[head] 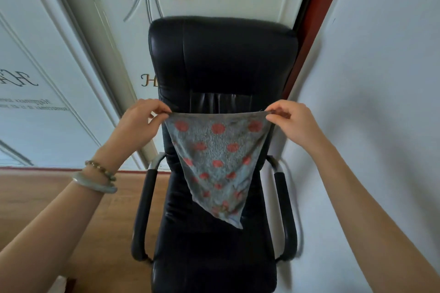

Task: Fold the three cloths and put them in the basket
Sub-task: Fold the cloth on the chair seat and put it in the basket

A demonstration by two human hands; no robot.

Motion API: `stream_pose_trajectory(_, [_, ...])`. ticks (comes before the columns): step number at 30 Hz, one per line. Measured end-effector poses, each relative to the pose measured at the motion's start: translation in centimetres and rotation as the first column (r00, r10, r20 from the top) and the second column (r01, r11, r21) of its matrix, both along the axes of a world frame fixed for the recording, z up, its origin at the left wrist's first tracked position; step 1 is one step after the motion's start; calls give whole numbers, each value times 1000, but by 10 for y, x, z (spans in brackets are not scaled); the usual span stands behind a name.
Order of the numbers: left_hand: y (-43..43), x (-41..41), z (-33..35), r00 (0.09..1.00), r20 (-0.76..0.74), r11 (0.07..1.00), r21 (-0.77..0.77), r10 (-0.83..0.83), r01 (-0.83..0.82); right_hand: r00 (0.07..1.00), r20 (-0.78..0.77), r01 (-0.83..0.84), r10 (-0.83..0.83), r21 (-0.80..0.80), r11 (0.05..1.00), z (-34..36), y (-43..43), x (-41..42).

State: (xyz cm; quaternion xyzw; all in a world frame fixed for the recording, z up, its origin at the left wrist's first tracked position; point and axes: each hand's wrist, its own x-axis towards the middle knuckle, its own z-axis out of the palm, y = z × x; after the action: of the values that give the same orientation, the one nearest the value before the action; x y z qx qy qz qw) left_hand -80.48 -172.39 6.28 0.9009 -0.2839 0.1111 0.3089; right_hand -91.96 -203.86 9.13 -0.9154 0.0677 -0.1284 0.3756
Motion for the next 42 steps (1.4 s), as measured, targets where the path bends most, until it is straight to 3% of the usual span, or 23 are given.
stream_pose_trajectory(12, [-9, 26, -32, 1000, 20, 1000, -7, -5, 5, 996, -80, 33, -32, 14, 999, -25, -3, 24])
stream_pose_trajectory(19, [3, -25, -88, 989, -134, 995, 64, -63, 72, 943, -333, 19, 13, 91, 996, -83, -7, -15])
stream_pose_trajectory(25, [19, -86, -176, 884, -460, 949, 231, -86, 213, 794, -603, 4, 69, 119, 993, -172, 7, -65])
stream_pose_trajectory(30, [40, -132, -227, 648, -760, 875, 282, -46, 393, 558, -813, -4, 165, 197, 980, -235, 23, -118])
stream_pose_trajectory(35, [51, -151, -265, 463, -886, 802, 295, 26, 519, 376, -888, -49, 265, 267, 962, -279, 37, -155])
stream_pose_trajectory(38, [48, -152, -292, 475, -877, 814, 323, 66, 483, 376, -895, -19, 242, 253, 967, -308, 40, -158])
stream_pose_trajectory(42, [39, -144, -338, 594, -797, 868, 368, 110, 333, 421, -890, 81, 176, 230, 970, -348, 42, -143])
